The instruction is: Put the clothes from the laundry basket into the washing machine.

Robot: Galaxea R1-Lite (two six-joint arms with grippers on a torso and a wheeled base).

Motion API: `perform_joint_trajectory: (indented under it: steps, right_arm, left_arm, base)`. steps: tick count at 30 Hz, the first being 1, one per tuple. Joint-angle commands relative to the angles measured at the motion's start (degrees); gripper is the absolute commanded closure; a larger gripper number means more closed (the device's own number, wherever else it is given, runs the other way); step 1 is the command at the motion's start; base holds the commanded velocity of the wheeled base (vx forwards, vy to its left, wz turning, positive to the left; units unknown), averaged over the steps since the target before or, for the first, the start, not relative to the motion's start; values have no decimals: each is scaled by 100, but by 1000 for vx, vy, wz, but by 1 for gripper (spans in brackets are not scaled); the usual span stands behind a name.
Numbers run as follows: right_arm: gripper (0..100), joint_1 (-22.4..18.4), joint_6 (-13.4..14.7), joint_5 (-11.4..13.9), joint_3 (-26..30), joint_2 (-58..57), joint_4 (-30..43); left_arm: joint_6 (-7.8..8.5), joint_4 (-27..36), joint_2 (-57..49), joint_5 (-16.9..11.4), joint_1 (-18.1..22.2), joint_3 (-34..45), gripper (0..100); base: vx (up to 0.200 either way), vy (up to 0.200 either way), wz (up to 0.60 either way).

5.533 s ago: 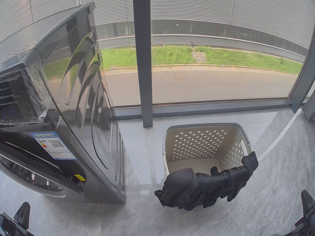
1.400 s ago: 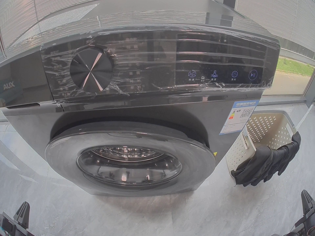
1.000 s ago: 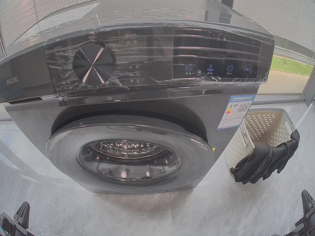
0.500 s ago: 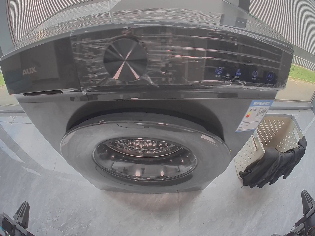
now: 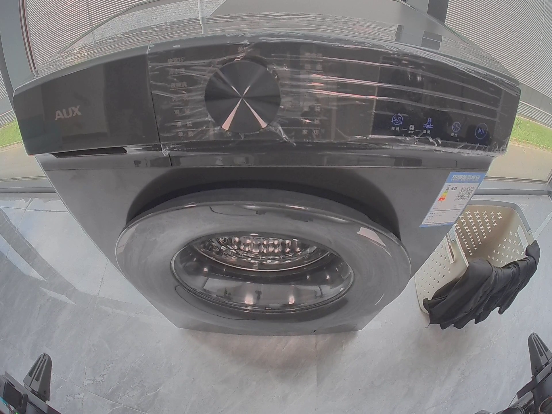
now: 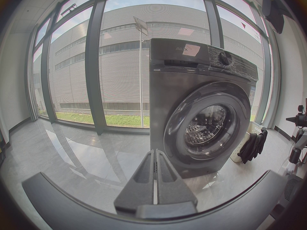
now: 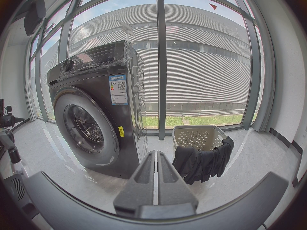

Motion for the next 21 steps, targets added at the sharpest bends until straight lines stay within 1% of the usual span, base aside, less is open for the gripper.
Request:
perform_joint_trajectory:
  steps: [1,7,16,21]
  right_arm:
    - [100,-7,0,1,101,-104,-3]
    - [100,2,0,1,101,-104,-3]
    - [100,-7,0,1,101,-104,-3]
    - [100,-7,0,1,101,-104,-3]
  left_arm:
    - [5,4,-95,4,0,101,100]
    - [-4,4,-95,-13,0,101,100]
    - [5,4,-104,-13,9,101,100]
    - [22,4,-104,-13,9,101,100]
  base:
    - [0,0,0]
    - [0,0,0]
    - [0,200,0]
    - [0,0,0]
